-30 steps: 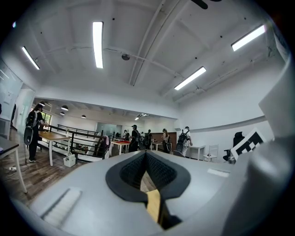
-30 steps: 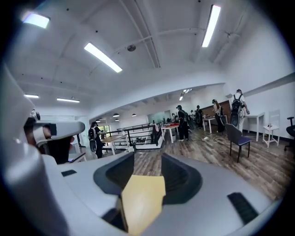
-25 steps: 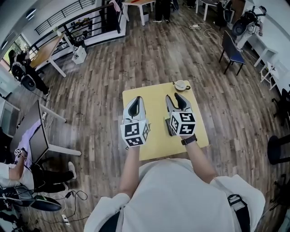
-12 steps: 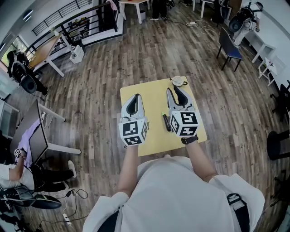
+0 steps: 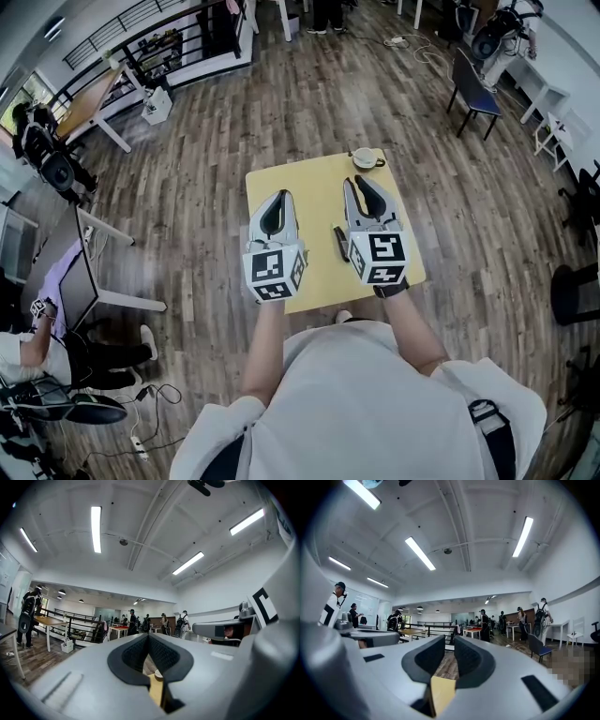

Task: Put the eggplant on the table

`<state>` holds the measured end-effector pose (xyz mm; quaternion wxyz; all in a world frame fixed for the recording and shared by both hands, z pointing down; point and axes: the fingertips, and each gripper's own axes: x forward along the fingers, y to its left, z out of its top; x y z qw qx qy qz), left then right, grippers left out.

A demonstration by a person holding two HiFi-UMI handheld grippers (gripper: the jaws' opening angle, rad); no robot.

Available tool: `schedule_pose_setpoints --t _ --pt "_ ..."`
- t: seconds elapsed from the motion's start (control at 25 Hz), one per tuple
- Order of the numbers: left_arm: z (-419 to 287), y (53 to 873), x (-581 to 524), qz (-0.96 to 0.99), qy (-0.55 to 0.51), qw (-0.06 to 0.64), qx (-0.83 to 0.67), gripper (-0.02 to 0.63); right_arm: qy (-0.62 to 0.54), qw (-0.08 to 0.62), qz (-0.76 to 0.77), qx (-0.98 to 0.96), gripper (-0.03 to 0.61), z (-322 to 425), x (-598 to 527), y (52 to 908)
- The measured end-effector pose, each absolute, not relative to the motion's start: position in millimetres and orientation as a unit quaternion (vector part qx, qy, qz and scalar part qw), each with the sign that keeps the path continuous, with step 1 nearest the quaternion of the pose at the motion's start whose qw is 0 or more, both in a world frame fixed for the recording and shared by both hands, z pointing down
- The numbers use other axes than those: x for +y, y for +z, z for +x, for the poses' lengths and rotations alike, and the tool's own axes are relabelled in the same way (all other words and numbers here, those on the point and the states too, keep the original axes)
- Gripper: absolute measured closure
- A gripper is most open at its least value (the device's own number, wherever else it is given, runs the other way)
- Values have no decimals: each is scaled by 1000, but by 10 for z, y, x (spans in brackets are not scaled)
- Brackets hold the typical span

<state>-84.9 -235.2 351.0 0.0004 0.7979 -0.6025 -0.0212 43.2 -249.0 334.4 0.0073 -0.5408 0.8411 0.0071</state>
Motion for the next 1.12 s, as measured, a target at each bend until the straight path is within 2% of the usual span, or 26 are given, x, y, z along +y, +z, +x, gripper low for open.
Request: schedule_pose_setpoints --t 0.48,1.12 --pt "-700 3492 -2279 801 -17 3 -599 604 -25 11 -530 848 546 480 -2451 3442" --pt "-797 3715 -2436 800 -9 23 -600 604 -39 -10 -523 851 557 281 -2579 3672"
